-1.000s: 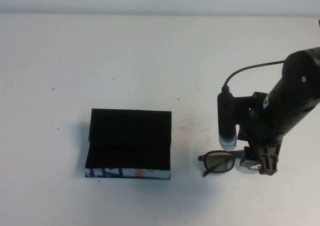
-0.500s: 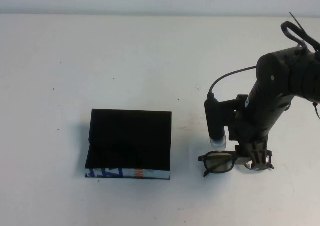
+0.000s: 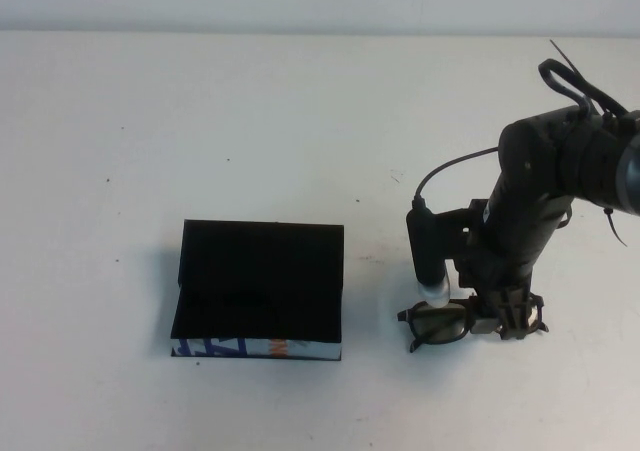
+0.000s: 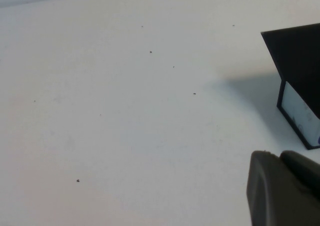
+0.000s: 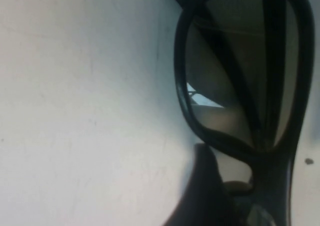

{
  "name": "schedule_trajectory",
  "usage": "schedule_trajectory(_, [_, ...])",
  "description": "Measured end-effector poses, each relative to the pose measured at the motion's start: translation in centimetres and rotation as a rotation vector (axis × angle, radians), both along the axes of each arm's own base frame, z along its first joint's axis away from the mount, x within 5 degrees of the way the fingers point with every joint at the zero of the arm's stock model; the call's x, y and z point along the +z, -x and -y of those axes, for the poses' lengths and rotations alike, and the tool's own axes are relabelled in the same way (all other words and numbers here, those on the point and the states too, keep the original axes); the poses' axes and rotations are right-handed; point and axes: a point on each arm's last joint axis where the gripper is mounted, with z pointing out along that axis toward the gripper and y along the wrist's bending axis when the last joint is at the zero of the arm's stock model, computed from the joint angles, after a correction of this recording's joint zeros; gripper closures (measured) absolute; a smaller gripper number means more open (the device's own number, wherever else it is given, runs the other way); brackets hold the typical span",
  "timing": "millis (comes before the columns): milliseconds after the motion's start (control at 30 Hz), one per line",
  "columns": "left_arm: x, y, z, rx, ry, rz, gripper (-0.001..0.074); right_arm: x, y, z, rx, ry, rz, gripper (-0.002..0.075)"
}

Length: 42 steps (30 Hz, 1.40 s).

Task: Return glasses to glasses case
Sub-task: Pick up the glasses from the table

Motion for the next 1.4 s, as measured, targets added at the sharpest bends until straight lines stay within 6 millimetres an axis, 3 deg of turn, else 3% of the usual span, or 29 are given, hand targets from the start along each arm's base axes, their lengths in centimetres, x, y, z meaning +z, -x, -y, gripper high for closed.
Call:
schedule_trajectory(300, [0.0, 0.0, 0.0, 0.0, 0.0, 0.0, 0.0734, -0.7, -0.8, -0.3, 0.001, 0.004, -0.007, 0.0309])
schedule_trajectory(767, [0.0, 0.0, 0.0, 0.0, 0.0, 0.0, 0.0734, -0.7, -0.3, -0.2, 0.001, 0.021, -0.061, 0.0378])
schedule_trajectory(1233, [0.0, 0.0, 0.0, 0.0, 0.0, 0.0, 0.0734, -0.1, 0.3, 0.1, 0.006, 0.042, -0.111, 0.0654])
schedule_trajectory(1400, [0.0, 0.0, 0.0, 0.0, 0.0, 0.0, 0.0735, 0.3, 0.8, 0.0, -0.035, 0.059, -0.122, 0.0664])
